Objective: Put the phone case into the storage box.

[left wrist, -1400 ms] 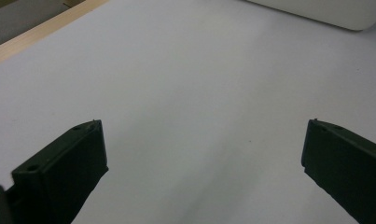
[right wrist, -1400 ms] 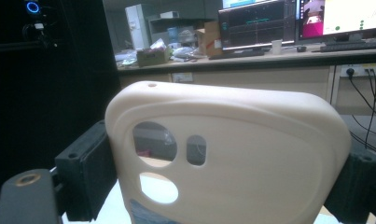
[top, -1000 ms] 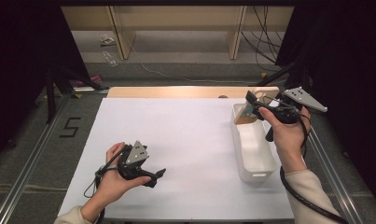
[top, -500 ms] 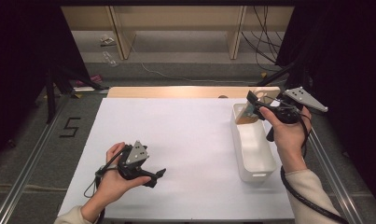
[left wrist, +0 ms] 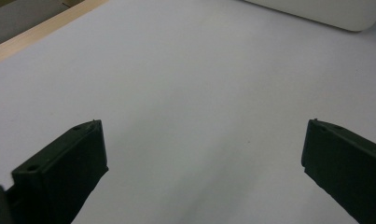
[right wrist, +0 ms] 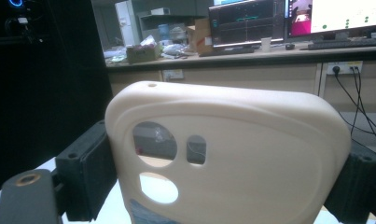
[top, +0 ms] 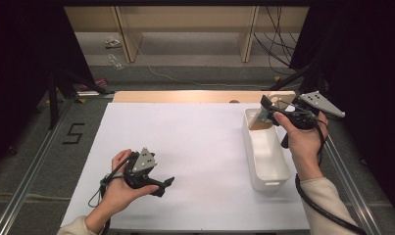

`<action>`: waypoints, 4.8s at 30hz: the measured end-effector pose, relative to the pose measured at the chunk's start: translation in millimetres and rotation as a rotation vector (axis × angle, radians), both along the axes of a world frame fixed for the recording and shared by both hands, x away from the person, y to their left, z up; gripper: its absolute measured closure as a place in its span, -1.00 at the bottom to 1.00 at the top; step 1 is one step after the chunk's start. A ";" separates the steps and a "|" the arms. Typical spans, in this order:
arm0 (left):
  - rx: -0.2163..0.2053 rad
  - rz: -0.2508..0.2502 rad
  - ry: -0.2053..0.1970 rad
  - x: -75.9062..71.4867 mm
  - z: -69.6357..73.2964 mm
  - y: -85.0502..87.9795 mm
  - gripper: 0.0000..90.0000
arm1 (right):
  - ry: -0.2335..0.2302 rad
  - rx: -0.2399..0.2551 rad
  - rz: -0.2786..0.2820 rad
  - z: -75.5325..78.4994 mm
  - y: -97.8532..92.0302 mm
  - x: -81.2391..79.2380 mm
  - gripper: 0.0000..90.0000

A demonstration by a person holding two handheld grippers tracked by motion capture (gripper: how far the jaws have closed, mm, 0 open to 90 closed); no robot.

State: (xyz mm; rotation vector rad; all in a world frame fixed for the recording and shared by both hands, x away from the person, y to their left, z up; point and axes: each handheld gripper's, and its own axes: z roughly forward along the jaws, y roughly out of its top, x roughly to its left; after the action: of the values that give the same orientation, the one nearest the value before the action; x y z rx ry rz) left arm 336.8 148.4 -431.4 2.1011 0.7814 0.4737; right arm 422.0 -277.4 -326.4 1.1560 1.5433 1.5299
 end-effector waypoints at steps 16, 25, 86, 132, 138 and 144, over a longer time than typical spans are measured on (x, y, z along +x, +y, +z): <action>-0.002 0.000 0.001 -0.1 -0.3 -0.3 -1.00 | 0.008 -0.014 -0.014 -1.1 -3.2 1.7 -0.71; 0.000 -0.003 0.002 -0.1 -0.4 -0.3 -1.00 | 0.029 -0.021 -0.016 -2.2 -3.8 3.8 -0.71; -0.008 -0.007 0.001 -0.6 -0.5 -1.0 -1.00 | 0.078 -0.075 -0.047 -6.5 -0.5 28.0 -0.71; -0.010 -0.008 0.001 -0.7 0.0 -1.4 -1.00 | 0.093 -0.094 -0.052 -2.9 6.0 44.2 -0.71; -0.010 -0.009 0.002 -0.6 -0.2 -1.6 -1.00 | 0.093 -0.089 -0.055 -2.8 6.1 45.1 -0.71; -0.010 -0.008 0.002 -0.7 0.1 -1.8 -1.00 | 0.094 -0.091 -0.057 -3.0 5.4 45.5 -0.71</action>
State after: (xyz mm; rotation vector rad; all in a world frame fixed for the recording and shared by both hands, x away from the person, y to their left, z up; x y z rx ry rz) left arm 336.2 146.6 -431.3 2.0949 0.7744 0.4628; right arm 467.5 -271.9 -329.4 1.2243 1.6110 1.3710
